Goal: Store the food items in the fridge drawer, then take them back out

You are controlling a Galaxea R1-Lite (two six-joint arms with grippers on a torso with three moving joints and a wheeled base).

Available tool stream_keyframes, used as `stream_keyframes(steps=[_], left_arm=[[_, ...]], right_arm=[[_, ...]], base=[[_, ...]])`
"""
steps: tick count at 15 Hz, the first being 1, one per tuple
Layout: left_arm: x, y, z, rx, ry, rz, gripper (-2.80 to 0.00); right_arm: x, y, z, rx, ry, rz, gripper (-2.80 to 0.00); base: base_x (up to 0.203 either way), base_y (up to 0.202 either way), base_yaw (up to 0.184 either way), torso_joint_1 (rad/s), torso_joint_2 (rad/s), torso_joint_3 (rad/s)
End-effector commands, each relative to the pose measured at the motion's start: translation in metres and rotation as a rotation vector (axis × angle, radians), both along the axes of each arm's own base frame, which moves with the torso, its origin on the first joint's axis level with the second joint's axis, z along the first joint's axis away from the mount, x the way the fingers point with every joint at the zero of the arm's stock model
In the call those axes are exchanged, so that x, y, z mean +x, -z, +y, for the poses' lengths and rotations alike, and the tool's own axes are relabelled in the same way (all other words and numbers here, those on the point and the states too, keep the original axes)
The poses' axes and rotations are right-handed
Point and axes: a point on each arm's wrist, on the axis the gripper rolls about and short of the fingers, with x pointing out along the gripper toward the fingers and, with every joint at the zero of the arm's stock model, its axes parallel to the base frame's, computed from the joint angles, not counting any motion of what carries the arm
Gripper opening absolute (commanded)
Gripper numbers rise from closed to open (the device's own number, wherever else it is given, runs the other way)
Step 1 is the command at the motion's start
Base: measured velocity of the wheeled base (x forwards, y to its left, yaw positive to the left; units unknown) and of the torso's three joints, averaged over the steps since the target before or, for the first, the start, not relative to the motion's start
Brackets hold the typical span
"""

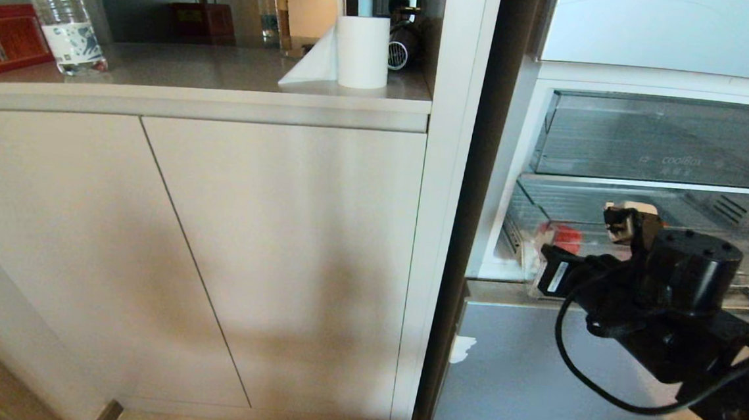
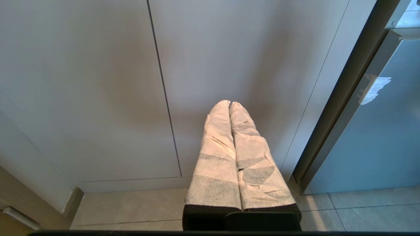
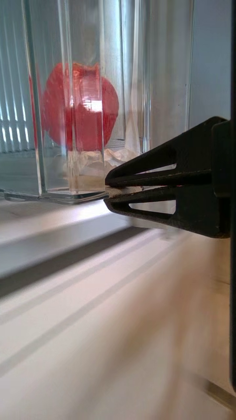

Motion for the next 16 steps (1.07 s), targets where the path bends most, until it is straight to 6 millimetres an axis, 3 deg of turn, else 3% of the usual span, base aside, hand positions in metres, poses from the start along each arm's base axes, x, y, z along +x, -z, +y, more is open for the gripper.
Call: stream_keyframes(steps=[1, 2, 6, 9, 11, 13, 14, 16], left_arm=[[0.0, 0.0, 0.0, 0.0, 0.0, 0.001, -2.8], [0.0, 0.0, 0.0, 0.0, 0.0, 0.001, -2.8], [0.0, 0.0, 0.0, 0.001, 0.0, 0.001, -2.8], [0.0, 0.0, 0.0, 0.0, 0.0, 0.001, -2.8], [0.0, 0.0, 0.0, 0.0, 0.0, 0.001, -2.8], [0.0, 0.0, 0.0, 0.001, 0.0, 0.001, -2.8], [0.0, 0.0, 0.0, 0.0, 0.0, 0.001, -2.8], [0.0, 0.0, 0.0, 0.0, 0.0, 0.001, -2.8]], right_arm=[[-0.036, -0.011, -0.01, 0.013, -0.017, -0.022, -2.8], [-0.046, -0.011, -0.013, 0.012, -0.018, -0.016, 0.0], [-0.078, -0.021, -0.027, 0.014, -0.019, -0.018, 0.0], [-0.107, -0.04, -0.041, 0.013, -0.016, -0.02, 0.0], [-0.122, -0.072, -0.05, 0.004, -0.001, -0.003, 0.0], [-0.123, -0.103, -0.058, -0.028, 0.039, 0.074, 0.0], [-0.119, -0.115, -0.062, -0.046, 0.066, 0.122, -2.8], [-0.088, -0.118, -0.065, -0.082, 0.107, 0.211, -2.8]], base=[[0.0, 0.0, 0.0, 0.0, 0.0, 0.0], [0.0, 0.0, 0.0, 0.0, 0.0, 0.0], [0.0, 0.0, 0.0, 0.0, 0.0, 0.0], [0.0, 0.0, 0.0, 0.0, 0.0, 0.0], [0.0, 0.0, 0.0, 0.0, 0.0, 0.0], [0.0, 0.0, 0.0, 0.0, 0.0, 0.0], [0.0, 0.0, 0.0, 0.0, 0.0, 0.0], [0.0, 0.0, 0.0, 0.0, 0.0, 0.0]])
